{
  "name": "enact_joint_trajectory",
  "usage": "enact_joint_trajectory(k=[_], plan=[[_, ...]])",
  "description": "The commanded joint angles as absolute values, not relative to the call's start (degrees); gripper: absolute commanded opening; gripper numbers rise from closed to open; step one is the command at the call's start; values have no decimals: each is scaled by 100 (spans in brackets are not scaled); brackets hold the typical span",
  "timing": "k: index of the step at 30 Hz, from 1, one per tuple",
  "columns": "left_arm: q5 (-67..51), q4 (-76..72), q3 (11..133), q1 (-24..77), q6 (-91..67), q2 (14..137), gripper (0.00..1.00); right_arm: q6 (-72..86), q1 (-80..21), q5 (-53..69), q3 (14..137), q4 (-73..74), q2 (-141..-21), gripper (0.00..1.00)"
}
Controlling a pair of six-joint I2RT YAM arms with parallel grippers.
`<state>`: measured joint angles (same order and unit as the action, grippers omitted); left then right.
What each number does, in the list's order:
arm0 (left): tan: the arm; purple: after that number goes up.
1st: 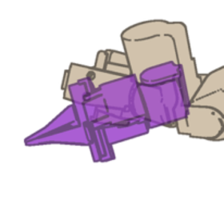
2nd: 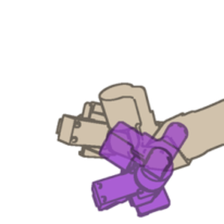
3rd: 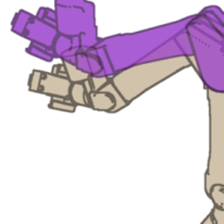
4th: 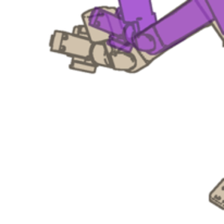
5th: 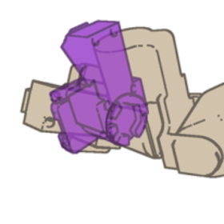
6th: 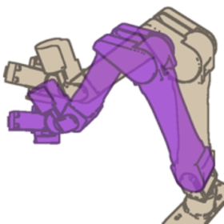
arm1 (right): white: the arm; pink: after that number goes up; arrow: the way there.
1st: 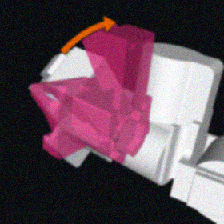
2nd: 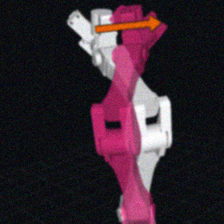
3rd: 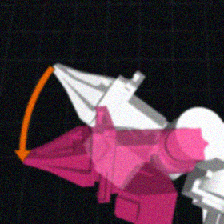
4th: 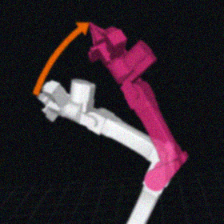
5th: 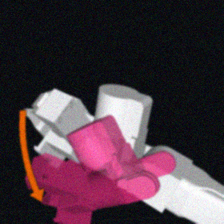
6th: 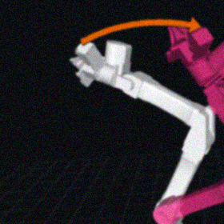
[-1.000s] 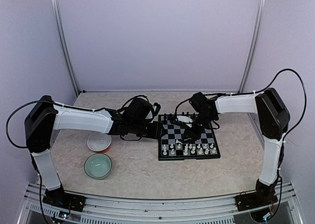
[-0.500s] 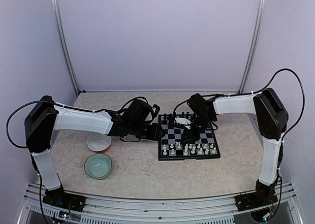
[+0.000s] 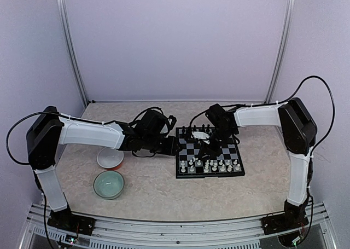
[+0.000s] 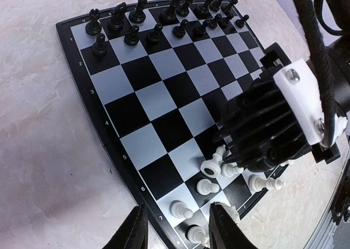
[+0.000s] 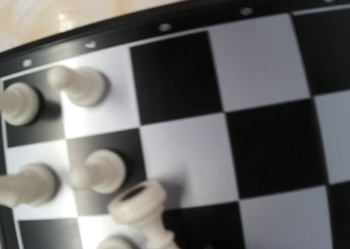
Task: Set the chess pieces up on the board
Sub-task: Pick up the bishop from the chessboard.
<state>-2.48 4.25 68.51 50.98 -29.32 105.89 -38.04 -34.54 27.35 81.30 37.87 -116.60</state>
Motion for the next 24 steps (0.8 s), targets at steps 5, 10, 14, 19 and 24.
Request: enact_joint_trajectory(k=[5, 10, 14, 19, 24], plan=[[-204, 248, 6795, 5062, -2907, 10449, 38, -4155, -3551, 3051, 8335, 4065, -11960, 19], [-220, 224, 6776, 5047, -2926, 10473, 36, -4240, -3551, 3273, 8373, 4099, -12001, 16], [-225, 226, 6782, 5054, -2930, 10468, 36, -4196, -3551, 3194, 8411, 4077, -12086, 12], [-199, 221, 6781, 5054, -2964, 10468, 36, -4074, -3551, 2899, 8283, 3903, -12119, 12], [-217, 157, 6772, 5052, -3035, 10502, 37, -3942, -3551, 2532, 8140, 3644, -11998, 8]])
